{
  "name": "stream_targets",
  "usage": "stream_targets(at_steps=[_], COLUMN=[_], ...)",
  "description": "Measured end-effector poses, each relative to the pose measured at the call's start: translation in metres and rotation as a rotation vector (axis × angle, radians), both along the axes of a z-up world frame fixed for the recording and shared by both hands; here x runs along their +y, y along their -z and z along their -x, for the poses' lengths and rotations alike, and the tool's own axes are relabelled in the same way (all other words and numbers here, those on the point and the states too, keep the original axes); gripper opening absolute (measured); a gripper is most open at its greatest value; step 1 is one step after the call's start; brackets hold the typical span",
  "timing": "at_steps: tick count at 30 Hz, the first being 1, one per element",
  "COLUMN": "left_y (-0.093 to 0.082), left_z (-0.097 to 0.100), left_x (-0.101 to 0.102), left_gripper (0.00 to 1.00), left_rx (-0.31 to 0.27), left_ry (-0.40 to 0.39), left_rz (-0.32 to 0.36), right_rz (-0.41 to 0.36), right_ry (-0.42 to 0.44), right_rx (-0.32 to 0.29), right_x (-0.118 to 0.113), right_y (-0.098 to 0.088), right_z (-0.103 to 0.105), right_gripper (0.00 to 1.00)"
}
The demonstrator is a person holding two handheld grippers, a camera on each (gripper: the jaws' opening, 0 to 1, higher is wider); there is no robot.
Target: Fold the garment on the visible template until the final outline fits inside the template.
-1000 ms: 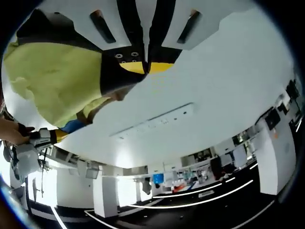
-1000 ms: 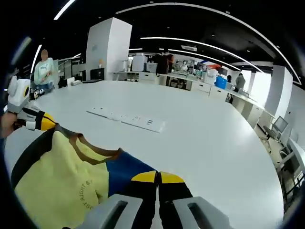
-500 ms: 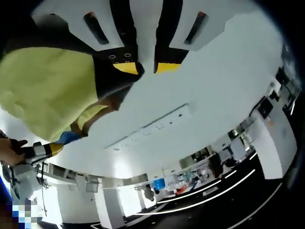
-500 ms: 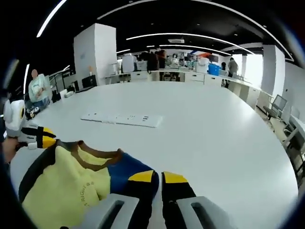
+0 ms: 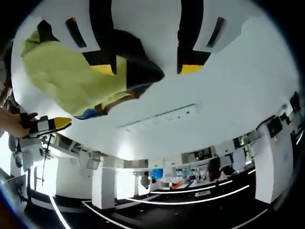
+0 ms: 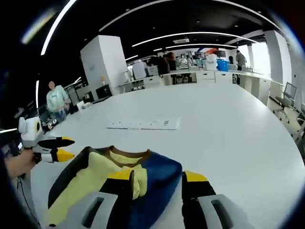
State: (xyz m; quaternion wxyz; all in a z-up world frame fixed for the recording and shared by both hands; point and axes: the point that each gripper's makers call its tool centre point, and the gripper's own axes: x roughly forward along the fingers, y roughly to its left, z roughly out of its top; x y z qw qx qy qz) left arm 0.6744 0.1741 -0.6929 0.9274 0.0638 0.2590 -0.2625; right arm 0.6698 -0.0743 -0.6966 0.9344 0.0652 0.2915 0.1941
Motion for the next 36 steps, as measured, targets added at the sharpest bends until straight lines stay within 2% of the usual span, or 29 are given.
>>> stream_targets(at_steps=[3,7,16,21,30,36], left_y=[-0.004,-0.011,-0.019,-0.018,-0.013,-0.004], left_z=[0.016,0.038,0.079,0.094,0.119,0.135], left_x=[-0.001,-0.004,-0.019,-0.023,-0.032,-0.039], left_gripper=[0.53,0.57,0.58,0.57,0.54,0.50], left_rx=[-0.010,-0.022,-0.004,0.008,0.037,0.062], left_ry=[0.039,0.098,0.173,0.194,0.216,0.231], left_rz=[-0.020,-0.023,0.025,0.036,0.053,0.062], right_rz=[-0.024,-0.037,-0.050,-0.033,-0.062,-0.030], right_ry=[-0.045,-0.088,-0.121,-0.142,-0.165,-0.190], right_rx=[0.007,0.031,0.065,0.069,0.087,0.101], right_x=[0.006,0.006,0.003,0.002,0.008,0.010], right_y=[0.001,0.004,0.007,0.007,0.006,0.013], right_z=[0.022,0.049,0.095,0.110,0.137,0.152], right_gripper=[0.43,0.44,0.42,0.42,0.40,0.37])
